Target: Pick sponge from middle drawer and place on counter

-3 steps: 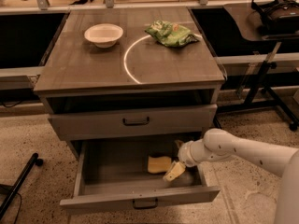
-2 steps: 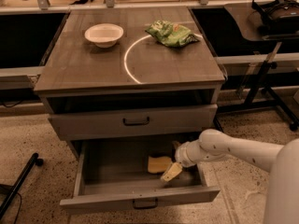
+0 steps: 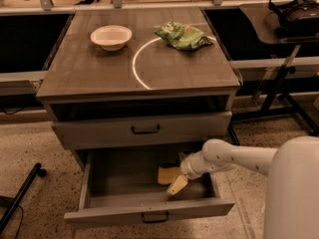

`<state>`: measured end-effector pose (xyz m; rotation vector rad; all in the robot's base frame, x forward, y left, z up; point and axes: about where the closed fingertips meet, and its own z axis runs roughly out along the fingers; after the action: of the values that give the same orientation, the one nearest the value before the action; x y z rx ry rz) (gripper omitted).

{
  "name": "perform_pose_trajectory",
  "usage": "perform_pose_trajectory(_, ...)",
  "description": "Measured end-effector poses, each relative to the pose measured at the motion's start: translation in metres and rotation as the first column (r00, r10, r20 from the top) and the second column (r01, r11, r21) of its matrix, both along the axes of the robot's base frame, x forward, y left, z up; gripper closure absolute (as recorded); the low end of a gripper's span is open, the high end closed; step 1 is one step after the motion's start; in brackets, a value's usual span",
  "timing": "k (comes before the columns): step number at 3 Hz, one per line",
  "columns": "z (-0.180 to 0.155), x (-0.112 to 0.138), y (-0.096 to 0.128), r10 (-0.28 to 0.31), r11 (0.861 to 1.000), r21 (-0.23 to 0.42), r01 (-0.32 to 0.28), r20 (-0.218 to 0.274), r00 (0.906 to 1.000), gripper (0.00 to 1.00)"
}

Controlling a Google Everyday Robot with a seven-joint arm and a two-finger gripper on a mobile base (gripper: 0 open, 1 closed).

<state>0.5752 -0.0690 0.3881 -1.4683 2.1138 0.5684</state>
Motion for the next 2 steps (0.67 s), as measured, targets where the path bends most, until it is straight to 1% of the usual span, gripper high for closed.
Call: perform_pose_trajectory(2,-0.020,-0.001,0.008,-0.007,1.000,-0.025,0.006,-0.017,0.9998,0.00)
